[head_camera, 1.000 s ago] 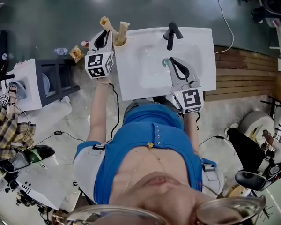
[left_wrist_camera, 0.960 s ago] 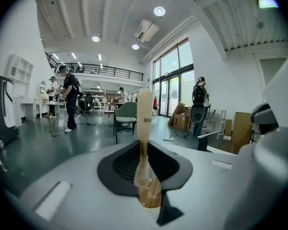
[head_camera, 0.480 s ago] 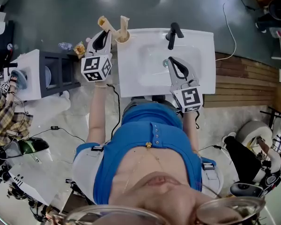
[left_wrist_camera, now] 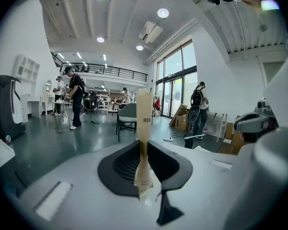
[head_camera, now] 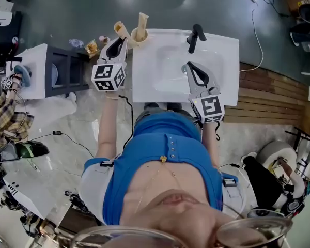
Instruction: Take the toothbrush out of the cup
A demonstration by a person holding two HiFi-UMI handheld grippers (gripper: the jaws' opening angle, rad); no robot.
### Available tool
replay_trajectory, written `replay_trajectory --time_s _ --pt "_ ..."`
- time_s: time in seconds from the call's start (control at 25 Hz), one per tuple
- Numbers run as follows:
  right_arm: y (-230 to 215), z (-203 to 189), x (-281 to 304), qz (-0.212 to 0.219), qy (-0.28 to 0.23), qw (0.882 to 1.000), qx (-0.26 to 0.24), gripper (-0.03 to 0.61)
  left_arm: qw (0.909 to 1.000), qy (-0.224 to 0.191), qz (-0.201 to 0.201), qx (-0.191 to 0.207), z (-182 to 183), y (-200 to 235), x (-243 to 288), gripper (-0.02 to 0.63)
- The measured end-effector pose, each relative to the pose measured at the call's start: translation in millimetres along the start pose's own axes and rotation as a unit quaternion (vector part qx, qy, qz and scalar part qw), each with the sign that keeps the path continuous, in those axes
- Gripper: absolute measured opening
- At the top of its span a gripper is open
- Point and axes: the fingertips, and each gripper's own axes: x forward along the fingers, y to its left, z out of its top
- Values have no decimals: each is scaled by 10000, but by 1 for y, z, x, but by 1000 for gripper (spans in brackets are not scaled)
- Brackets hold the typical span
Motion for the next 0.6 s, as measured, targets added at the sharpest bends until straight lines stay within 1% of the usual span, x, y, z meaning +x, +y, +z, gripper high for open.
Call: replay_trajectory --time_s 0.24,0.36,0.6 --pt "5 2 2 88 -17 10000 -34 2 9999 79 36 -70 -8 -2 -12 49" --pt "6 2 0 111 -9 9999 -42 2 9998 182 -13 -100 -12 -6 -18 49" --pt "7 0 -2 167 -22 9998 -45 2 9965 757 -265 -250 -42 -21 -26 49"
